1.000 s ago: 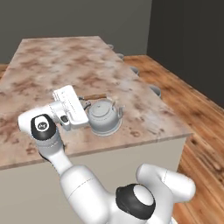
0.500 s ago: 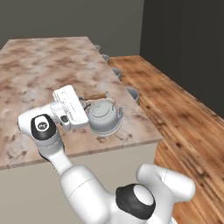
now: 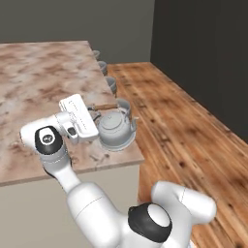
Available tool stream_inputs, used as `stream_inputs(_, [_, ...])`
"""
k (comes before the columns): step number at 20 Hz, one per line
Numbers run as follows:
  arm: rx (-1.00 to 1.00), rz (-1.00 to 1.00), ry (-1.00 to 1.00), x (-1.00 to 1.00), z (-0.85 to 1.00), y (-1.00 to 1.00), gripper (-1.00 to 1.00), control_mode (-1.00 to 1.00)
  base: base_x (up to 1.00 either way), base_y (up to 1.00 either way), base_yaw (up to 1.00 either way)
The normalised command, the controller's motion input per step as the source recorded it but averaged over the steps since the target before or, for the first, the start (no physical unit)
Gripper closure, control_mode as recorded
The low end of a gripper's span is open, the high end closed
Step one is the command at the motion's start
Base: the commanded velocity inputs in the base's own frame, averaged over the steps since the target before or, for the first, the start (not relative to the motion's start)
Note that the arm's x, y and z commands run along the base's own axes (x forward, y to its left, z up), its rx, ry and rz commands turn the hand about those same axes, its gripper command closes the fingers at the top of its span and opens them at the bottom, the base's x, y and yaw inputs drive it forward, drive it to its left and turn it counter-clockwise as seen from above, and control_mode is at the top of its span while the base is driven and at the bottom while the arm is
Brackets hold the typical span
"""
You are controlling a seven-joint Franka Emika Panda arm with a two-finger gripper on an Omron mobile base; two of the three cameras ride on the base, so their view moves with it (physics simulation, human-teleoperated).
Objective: The kettle is done boiling. Turn off the stove, then wait for 300 timesteps before moving the kettle to the dining table.
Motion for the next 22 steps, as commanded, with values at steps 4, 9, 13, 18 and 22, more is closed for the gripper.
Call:
stream_inputs(4, [0.00,0.00,0.00,0.00,0.00,0.00,1.00,1.00,0.21,-0.61,0.13])
stream_inputs(9, [0.00,0.00,0.00,0.00,0.00,0.00,1.00,1.00,0.16,-0.56,0.20])
stream_inputs(13, [0.00,0.00,0.00,0.00,0.00,0.00,1.00,1.00,0.23,-0.55,0.28])
stream_inputs(18, [0.00,0.00,0.00,0.00,0.00,0.00,1.00,1.00,0.37,-0.46,0.34])
stream_inputs(22, [0.00,0.00,0.00,0.00,0.00,0.00,1.00,1.00,0.47,-0.40,0.38])
